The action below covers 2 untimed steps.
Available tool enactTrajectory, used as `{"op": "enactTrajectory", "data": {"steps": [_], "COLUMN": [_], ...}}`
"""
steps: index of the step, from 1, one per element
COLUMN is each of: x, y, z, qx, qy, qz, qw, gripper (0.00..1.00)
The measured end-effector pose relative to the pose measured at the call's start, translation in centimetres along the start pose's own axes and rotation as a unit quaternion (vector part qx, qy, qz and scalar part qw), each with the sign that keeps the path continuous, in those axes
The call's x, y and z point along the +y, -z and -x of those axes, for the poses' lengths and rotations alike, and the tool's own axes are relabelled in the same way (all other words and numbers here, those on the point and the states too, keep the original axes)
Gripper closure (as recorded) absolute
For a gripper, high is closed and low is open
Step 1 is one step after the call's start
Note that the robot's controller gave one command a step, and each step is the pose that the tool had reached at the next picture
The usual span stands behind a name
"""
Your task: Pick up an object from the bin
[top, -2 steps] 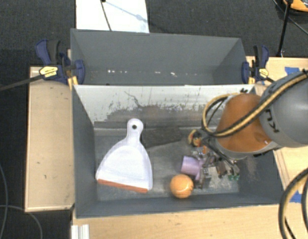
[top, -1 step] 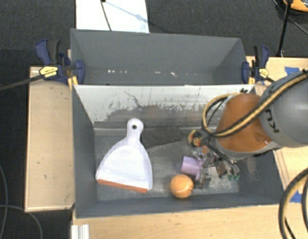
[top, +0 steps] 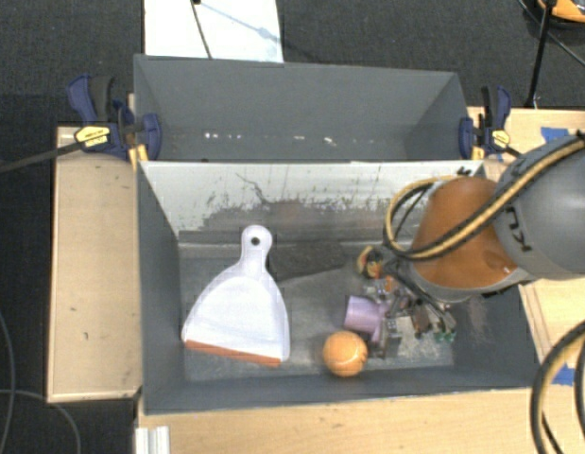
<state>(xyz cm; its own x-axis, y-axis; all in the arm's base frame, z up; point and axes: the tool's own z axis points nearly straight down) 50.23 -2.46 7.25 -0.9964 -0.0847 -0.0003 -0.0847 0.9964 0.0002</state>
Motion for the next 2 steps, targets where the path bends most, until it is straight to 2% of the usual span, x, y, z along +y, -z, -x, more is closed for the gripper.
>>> {"op": "enactTrajectory", "data": {"steps": [2], "x": [0.0], "y": [2.2], "z": [0.0], "qx": [-0.0002], "qy": [0.000], "qz": [0.000], "qw": [1.0000], "gripper": [1.00]}}
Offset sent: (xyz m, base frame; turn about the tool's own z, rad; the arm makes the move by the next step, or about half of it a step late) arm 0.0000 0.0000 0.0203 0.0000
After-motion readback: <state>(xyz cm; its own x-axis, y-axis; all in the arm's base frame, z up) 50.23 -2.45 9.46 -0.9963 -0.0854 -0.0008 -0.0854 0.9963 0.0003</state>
